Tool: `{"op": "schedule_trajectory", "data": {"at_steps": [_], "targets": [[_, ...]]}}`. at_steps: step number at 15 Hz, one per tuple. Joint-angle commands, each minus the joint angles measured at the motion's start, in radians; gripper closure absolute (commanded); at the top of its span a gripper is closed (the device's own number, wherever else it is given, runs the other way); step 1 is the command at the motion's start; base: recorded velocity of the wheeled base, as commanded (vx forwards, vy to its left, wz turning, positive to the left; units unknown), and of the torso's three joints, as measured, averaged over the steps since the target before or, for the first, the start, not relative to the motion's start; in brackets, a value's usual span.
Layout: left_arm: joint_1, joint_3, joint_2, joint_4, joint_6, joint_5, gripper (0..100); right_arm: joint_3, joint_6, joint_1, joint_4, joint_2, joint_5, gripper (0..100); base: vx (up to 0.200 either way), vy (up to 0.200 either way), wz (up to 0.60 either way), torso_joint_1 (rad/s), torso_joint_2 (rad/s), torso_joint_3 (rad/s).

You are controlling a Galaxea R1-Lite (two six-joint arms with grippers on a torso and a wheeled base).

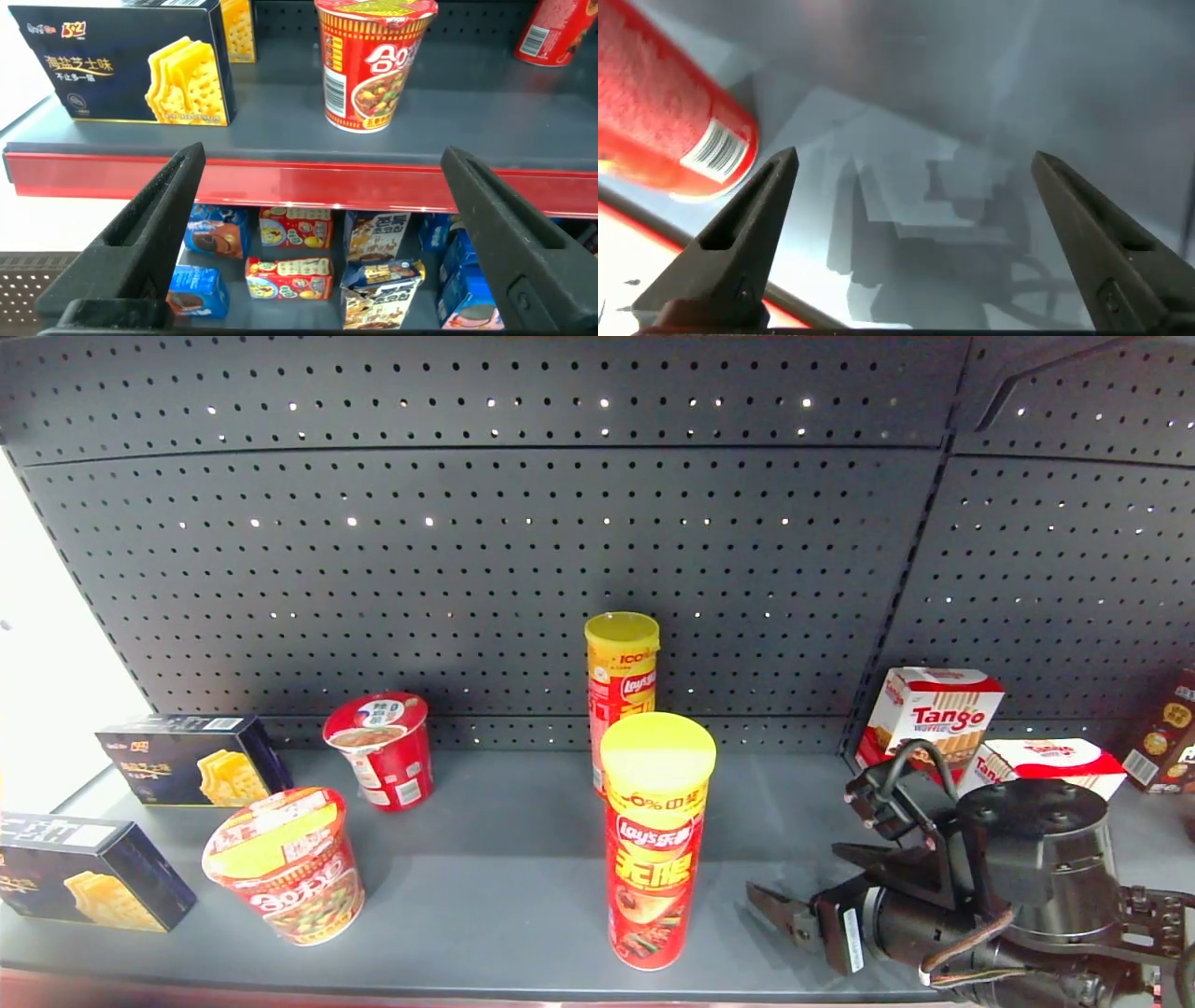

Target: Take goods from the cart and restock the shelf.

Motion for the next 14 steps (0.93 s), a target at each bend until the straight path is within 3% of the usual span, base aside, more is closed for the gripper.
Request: {"op": "schedule_trajectory", "data": {"at_steps": [1,14], "targets": [[0.001,0.0,0.002,0.0,0.0,0.0,0,-0.009,0.003,0.019,0.0,0.017,0.0,0,0.0,0.0,0.0,0.0,0.0,0.0],[0.001,0.0,0.002,0.0,0.0,0.0,0,-0.117,0.001,0.08,0.0,0.127,-0.002,0,0.0,0.0,0.0,0.0,0.0,0.0]]}}
